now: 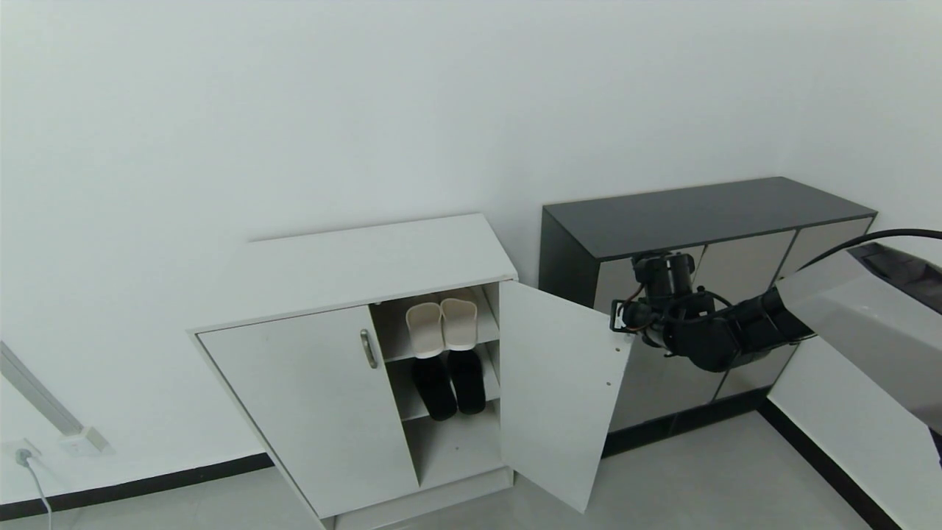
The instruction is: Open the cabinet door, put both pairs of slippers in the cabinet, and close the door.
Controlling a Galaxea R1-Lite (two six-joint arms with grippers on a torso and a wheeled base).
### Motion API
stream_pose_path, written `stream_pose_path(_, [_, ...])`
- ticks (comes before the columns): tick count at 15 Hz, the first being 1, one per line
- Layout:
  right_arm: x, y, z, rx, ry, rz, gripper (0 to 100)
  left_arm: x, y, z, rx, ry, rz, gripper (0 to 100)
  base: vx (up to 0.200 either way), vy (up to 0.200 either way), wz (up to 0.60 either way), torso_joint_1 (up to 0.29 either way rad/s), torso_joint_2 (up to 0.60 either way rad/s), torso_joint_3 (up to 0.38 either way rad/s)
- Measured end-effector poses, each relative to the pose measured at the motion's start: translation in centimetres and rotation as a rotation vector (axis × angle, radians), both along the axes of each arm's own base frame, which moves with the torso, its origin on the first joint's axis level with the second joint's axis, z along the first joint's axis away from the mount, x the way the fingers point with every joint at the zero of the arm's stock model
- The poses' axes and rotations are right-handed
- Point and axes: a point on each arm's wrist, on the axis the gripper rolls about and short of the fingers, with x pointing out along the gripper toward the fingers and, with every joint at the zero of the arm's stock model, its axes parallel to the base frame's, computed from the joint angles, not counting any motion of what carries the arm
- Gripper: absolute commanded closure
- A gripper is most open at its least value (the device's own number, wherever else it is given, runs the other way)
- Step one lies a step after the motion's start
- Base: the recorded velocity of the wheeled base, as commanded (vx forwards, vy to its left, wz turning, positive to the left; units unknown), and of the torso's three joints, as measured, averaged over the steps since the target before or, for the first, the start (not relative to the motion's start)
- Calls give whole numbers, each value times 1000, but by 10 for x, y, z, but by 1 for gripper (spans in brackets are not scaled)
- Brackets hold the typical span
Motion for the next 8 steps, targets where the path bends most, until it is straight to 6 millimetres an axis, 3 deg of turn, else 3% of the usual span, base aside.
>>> stream_pose_path(8, [-10, 8, -2, -9, 20, 24, 100, 0, 0, 0, 0, 0, -1, 100, 0, 0, 0, 0, 0, 0])
